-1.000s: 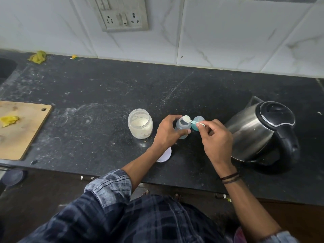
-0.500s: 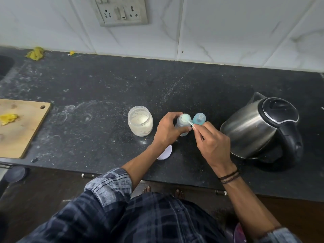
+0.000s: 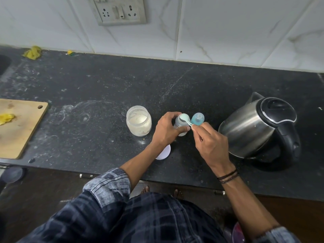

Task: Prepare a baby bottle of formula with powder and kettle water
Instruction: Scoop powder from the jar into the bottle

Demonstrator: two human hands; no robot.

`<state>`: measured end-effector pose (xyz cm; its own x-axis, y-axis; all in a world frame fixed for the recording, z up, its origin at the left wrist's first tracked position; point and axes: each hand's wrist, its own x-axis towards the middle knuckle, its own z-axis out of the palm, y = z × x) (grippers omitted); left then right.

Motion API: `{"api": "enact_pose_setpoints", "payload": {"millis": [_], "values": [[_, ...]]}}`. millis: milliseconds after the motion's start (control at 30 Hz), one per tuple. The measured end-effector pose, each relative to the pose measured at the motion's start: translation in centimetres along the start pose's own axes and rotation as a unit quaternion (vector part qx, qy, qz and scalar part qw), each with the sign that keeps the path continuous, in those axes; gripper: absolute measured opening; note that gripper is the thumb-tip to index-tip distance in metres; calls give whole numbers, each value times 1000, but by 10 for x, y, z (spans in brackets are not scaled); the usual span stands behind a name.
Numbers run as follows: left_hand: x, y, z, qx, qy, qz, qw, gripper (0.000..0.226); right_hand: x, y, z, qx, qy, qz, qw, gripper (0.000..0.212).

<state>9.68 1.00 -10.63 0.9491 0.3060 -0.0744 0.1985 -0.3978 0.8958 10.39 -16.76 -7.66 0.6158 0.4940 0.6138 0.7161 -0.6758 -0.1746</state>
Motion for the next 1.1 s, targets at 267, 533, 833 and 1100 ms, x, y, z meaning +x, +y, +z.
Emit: {"api": "enact_pose_setpoints", "payload": {"millis": [267,533,833,1100], "values": [[-2,3,-1,-6,3,-8,1000,55,0,-1,1,46,25,56,997,12],[-5,8,-4,-19,-5,-12,1000,56,8,-3,-9,215,39,251,943,4],[-14,19,-13,2,8,21,1000,70,19,-11,-12,482,43,559,674,4],[-25,29,-59,30,96,70,993,67,32,-22,-13,490,34,568,660,9]]}}
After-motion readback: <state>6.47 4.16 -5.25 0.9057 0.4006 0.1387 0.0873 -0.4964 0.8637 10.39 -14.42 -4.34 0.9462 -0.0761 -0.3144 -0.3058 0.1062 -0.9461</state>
